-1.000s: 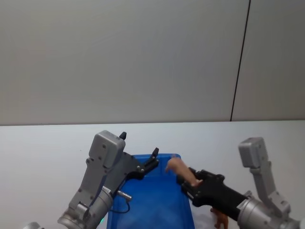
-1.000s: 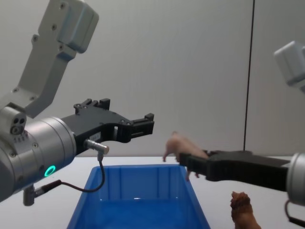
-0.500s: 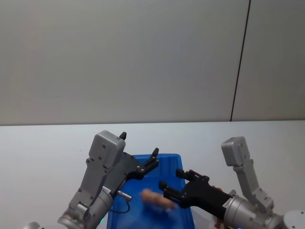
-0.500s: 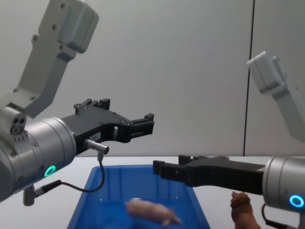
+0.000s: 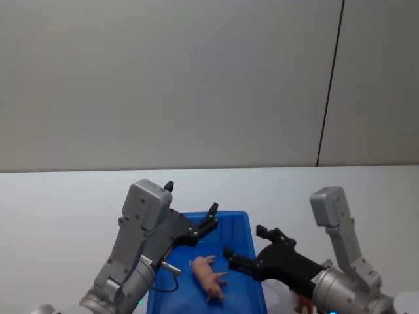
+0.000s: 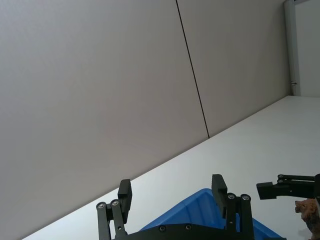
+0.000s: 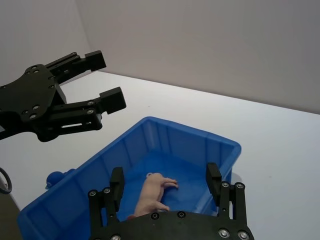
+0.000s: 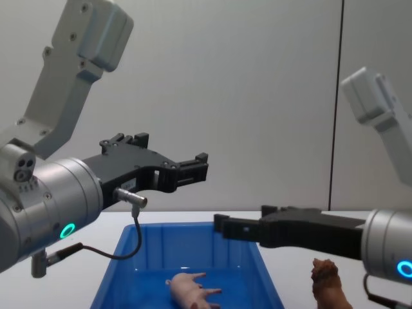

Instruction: Pick up the two dolls from the table and place them into the box.

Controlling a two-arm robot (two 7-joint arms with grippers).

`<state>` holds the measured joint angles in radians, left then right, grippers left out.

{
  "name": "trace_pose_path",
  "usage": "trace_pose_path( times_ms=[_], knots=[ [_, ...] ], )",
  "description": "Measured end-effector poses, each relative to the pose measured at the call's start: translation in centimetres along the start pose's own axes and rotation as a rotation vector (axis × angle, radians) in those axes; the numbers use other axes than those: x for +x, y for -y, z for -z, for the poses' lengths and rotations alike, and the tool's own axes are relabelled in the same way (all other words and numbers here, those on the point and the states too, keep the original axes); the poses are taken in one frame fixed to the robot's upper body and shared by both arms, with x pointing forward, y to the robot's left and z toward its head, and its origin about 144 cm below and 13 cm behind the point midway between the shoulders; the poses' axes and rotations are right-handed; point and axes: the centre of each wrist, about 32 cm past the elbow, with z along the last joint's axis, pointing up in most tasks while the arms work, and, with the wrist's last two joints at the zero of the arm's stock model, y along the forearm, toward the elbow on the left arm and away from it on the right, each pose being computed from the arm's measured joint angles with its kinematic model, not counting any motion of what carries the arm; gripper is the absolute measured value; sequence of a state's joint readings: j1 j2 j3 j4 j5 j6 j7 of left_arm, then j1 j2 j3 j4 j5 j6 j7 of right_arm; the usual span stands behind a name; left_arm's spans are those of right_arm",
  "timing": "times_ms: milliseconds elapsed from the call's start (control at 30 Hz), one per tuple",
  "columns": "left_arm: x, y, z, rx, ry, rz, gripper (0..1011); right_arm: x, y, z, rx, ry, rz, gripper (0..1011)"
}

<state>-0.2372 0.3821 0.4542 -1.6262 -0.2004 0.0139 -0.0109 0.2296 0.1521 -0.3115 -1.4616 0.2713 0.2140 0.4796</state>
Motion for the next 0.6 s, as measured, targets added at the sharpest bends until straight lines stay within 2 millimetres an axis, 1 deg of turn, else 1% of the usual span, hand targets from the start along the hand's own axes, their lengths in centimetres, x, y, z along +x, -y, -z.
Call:
trace_pose_path(
  times_ms=[233,600],
  knots=[
    [0.0,0.0,0.0,0.0,0.0,0.0,1008,-0.5,1.2,-0.2,0.016,0.013,0.069,1001],
    [0.0,0.0,0.0,0.0,0.0,0.0,1008,-1.9,3.9,-0.2,0.036,0.028,0.22,1001]
  ],
)
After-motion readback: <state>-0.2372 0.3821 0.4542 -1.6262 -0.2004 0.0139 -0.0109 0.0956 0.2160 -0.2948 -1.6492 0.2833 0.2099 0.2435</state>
